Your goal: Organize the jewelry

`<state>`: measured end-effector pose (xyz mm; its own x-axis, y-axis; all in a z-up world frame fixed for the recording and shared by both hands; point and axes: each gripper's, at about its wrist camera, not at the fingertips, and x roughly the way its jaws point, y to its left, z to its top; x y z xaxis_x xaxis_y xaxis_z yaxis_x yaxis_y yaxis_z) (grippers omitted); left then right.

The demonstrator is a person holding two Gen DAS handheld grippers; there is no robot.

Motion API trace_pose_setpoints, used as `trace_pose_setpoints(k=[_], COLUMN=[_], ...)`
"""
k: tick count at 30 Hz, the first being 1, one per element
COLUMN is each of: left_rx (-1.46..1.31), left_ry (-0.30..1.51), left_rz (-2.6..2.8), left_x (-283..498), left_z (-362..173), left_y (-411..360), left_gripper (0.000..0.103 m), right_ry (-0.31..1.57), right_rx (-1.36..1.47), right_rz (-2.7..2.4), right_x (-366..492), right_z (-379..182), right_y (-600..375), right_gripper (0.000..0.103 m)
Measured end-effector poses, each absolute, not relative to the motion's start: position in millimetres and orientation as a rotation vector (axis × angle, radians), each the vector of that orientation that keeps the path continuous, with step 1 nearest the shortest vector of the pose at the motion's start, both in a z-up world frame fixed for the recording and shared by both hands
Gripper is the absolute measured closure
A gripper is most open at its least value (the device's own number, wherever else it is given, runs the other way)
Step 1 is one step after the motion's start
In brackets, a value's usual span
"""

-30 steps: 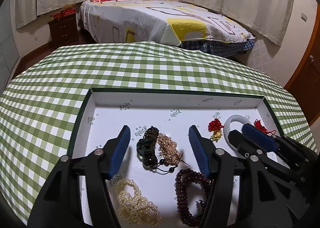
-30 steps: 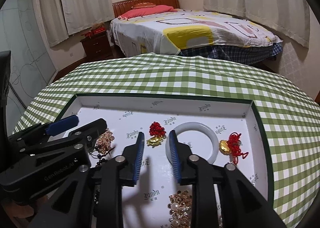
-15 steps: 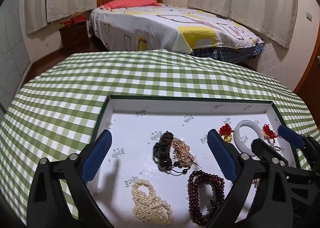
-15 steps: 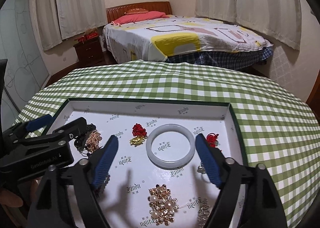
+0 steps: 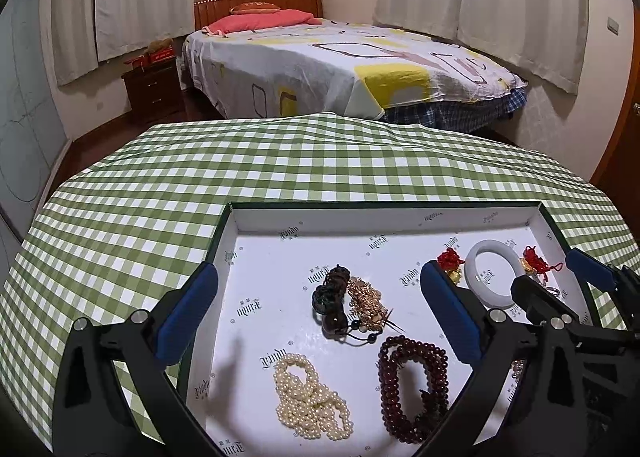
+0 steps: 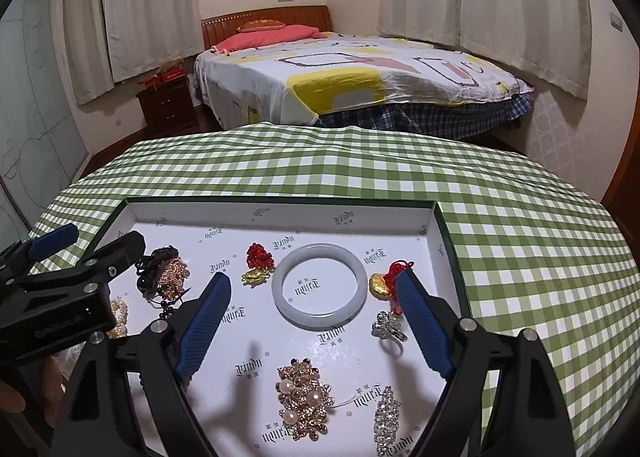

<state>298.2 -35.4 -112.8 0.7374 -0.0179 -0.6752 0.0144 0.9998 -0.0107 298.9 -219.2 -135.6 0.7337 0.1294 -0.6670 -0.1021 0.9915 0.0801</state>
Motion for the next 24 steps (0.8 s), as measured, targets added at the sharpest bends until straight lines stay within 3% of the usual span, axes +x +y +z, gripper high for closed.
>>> trace_pose_setpoints(k=[13, 24], left_rx=[-0.014, -0.024], left_ry=[0.733, 0.657], left_rz=[-0.044, -0.019], left_x=[265.6, 191.9], left_z=[-98.0, -40.4], left_y=[-38.8, -35.7], left_gripper=[0.004, 0.004], right_ry=[0.715, 0.632], right_rx=[0.076, 0.085], right_rz=[0.12, 0.128], right_x=[270.9, 202.6], right_z=[-121.6, -66.9], right_y=[-229.7, -235.1], right_gripper=[0.021, 0.02])
